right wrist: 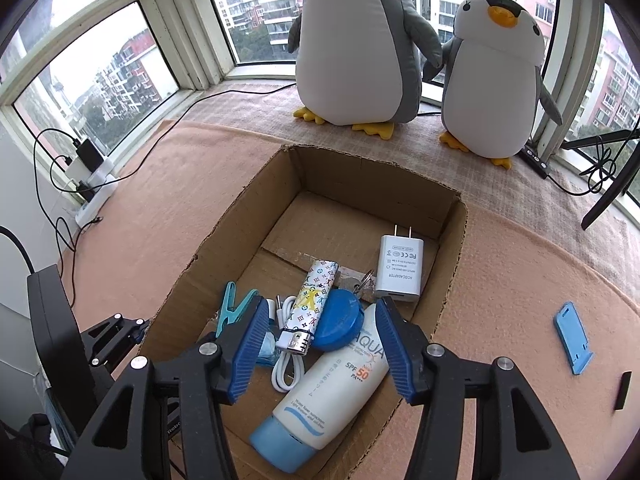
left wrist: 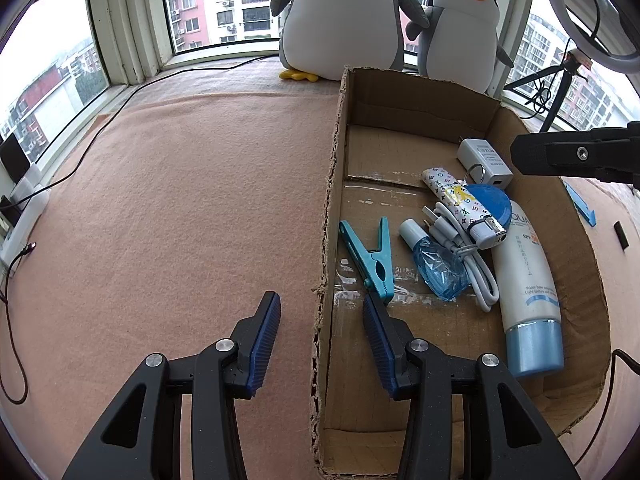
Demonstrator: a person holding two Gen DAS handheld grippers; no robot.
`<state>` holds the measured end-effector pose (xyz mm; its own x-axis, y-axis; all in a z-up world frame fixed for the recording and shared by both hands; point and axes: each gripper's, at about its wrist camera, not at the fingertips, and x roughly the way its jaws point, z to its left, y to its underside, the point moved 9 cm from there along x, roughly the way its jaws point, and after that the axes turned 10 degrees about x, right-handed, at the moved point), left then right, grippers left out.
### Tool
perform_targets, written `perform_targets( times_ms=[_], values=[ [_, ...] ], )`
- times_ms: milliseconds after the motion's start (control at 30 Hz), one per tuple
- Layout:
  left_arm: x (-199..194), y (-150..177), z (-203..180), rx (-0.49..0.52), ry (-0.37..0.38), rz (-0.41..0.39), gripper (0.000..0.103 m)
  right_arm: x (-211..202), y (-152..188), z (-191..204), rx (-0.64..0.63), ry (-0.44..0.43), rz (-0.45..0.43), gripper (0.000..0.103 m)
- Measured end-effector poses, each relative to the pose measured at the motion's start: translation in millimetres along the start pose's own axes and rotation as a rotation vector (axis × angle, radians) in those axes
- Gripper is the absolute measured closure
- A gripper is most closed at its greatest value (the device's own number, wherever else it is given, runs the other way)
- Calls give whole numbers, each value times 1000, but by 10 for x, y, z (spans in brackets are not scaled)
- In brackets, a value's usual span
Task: Organize rigid objects
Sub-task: 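Open the right tool to release the lighter into the box, then move the right tool to the blue phone stand and grasp it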
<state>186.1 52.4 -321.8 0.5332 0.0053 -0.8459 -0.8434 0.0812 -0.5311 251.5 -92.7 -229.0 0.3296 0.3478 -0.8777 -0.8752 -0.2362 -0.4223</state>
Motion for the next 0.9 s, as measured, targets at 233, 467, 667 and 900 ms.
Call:
perform_targets(
  times_ms=[233, 467, 667, 900],
  values=[
    [2, -3, 1, 0, 0, 0, 56, -49, -3, -40, -1, 4, -5, 48],
    [3, -2, -2, -1, 0, 0, 56, -92, 18, -87, 1, 0, -11, 48],
    [3, -3, -3, 1, 0, 0, 56, -170, 20, -256, 31, 2, -29, 47],
    [4, -3, -3, 1, -1, 0, 56, -320, 0, -595, 71, 21, -74, 39]
  ],
)
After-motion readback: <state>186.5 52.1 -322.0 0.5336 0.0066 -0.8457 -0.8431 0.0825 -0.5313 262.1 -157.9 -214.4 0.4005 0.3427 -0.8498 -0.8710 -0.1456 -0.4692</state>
